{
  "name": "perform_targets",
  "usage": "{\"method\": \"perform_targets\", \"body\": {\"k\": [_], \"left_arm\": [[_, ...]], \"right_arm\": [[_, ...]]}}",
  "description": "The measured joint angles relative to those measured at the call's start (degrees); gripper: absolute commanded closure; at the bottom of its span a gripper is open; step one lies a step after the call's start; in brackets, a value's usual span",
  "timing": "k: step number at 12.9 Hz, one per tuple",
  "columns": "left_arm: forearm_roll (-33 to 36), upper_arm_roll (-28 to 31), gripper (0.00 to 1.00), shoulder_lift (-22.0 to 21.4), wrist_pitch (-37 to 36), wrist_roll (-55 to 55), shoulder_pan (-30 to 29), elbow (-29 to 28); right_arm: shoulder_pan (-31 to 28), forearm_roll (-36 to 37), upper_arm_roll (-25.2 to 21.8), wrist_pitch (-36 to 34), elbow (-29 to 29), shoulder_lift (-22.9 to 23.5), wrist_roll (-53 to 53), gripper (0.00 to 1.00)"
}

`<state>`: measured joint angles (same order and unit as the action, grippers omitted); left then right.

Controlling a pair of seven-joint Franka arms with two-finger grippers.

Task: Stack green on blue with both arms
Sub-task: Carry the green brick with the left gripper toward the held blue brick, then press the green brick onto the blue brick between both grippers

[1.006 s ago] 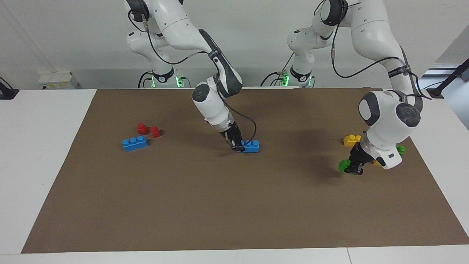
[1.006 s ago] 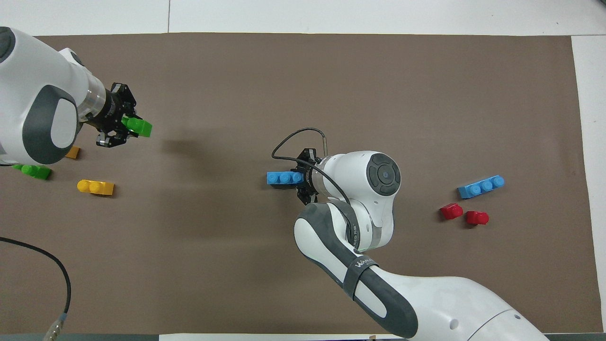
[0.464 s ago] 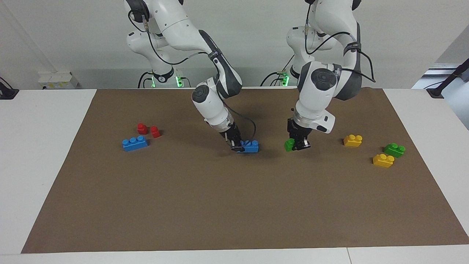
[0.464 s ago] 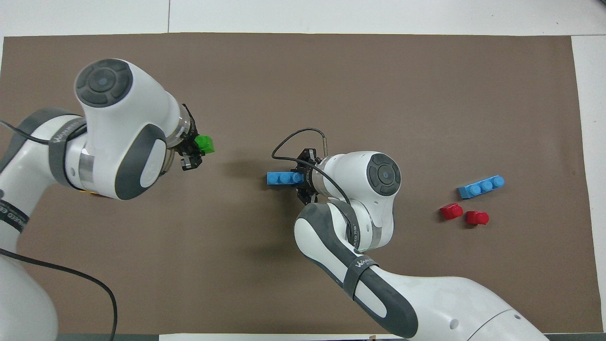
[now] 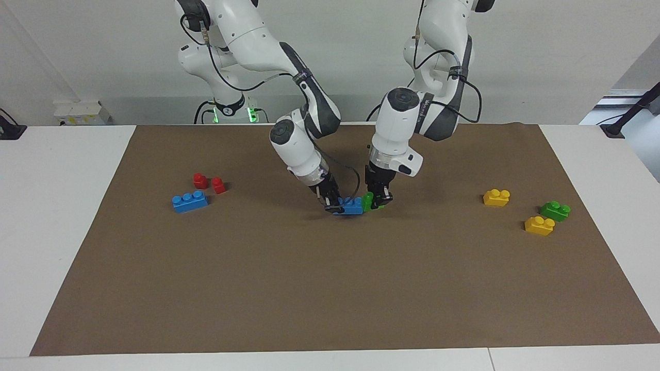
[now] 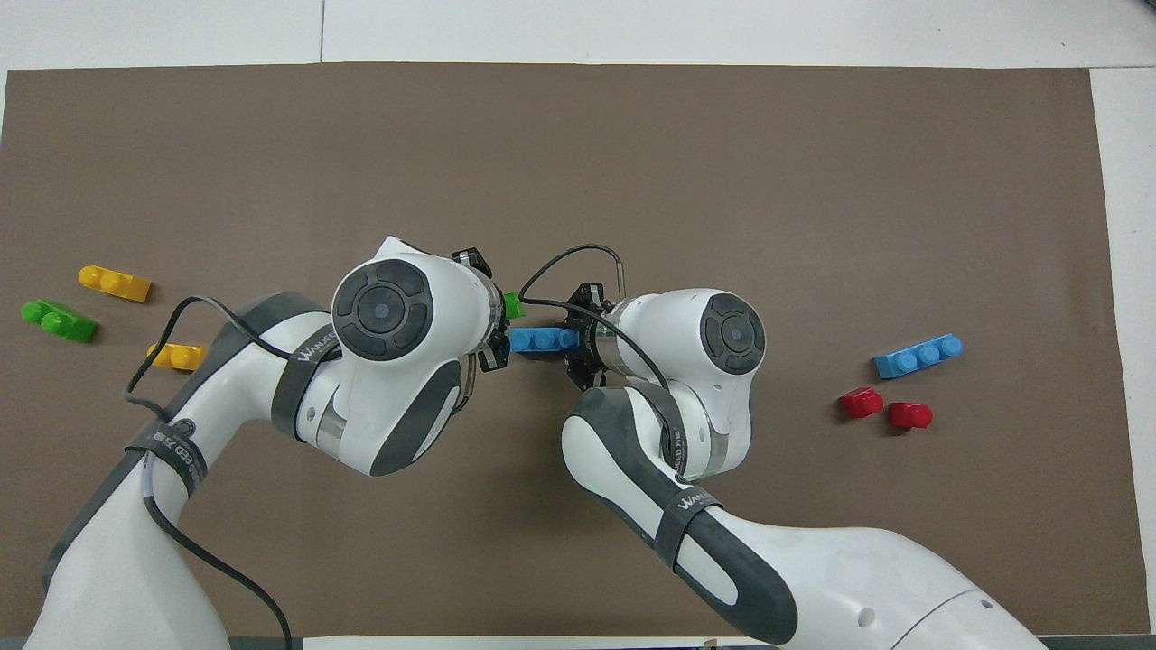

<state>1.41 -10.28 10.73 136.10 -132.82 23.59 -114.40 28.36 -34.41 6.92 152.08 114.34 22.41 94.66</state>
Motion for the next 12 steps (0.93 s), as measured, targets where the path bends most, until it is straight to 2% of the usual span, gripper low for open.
{"method": "perform_targets", "body": {"k": [4,12], "left_arm": [[0.0,0.1,1.0,0.0,1.8,-0.2,2.9,-0.9],[0.0,0.1,1.0,1.0,3.7,-0.2,4.1,-3.1]], "right_arm": [[0.0,-0.5,0.0,0.1,0.1,0.0,-0.3,1.0],[0.0,-1.0,0.0,0.4,0.3,0.0,-0.6,1.0]]}}
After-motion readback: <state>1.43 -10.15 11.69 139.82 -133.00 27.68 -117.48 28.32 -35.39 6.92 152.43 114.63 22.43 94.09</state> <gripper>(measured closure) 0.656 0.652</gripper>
